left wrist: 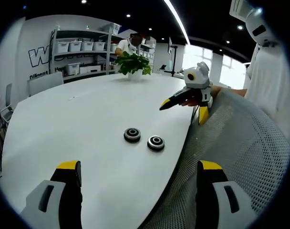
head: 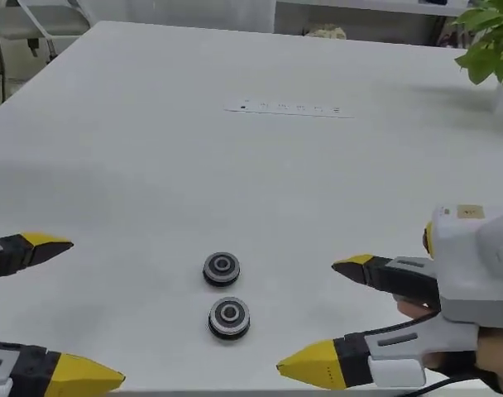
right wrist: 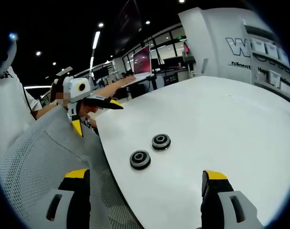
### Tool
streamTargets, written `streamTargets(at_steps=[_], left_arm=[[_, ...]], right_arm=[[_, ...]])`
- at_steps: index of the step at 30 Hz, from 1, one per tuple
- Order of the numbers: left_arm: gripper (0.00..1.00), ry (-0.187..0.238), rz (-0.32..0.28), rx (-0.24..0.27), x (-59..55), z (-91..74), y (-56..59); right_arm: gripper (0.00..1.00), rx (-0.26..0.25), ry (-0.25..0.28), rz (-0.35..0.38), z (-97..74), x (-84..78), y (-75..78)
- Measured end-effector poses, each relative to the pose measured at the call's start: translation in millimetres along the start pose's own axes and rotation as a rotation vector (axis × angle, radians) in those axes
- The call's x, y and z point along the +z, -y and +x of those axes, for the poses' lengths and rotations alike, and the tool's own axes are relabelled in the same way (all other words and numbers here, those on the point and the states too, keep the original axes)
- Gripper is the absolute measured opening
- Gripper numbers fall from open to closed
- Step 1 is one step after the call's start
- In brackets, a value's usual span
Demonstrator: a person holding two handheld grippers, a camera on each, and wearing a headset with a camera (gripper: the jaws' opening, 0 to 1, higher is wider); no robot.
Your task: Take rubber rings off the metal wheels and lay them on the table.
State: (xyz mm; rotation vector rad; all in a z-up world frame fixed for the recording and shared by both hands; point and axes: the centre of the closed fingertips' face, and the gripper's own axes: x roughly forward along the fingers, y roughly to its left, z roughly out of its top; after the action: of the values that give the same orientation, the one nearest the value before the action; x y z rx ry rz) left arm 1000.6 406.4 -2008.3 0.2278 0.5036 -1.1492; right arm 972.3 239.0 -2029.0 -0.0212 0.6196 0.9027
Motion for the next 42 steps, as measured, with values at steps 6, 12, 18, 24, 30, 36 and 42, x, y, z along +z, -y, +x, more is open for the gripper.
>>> streamTargets(at_steps=[6,12,18,24,30,36,42], left_arm=[[1.00,0.014,-0.013,-0.004,1.3,-0.4,2.9],[1.00,0.020,-0.030,-0.002,1.6,-0.5,1.4],[0.98,0.037,-0.032,-0.022,5.1,0.2,3.5],[0.99,0.047,-0.052,-0.037,4.9,1.7,4.7],[0.99,0.096,-0.090,-0.044,9.7,0.2,1.1],[0.99,0.073,-0.071,-0.058,4.4,1.9,2.3],[0.98,0.039,-0.047,-0.051,-1.9,2.3,0.9]], right_arm=[[0.97,0.003,-0.002,-0.002,-0.5,-1.2,-0.2],[0.96,0.001,0.008,0.003,-1.5,-0.1,1.5],[0.96,0.004,0.004,0.003,0.3,-0.5,1.6],[0.95,0.002,0.002,0.003,0.8,-1.3,3.4],[0.94,0.013,0.008,0.014,2.2,-0.1,2.6],[0.91,0.056,0.102,0.066,-0.8,15.9,-2.1],[0.87,0.050,0.115,0.044,-2.4,19.8,-0.2]])
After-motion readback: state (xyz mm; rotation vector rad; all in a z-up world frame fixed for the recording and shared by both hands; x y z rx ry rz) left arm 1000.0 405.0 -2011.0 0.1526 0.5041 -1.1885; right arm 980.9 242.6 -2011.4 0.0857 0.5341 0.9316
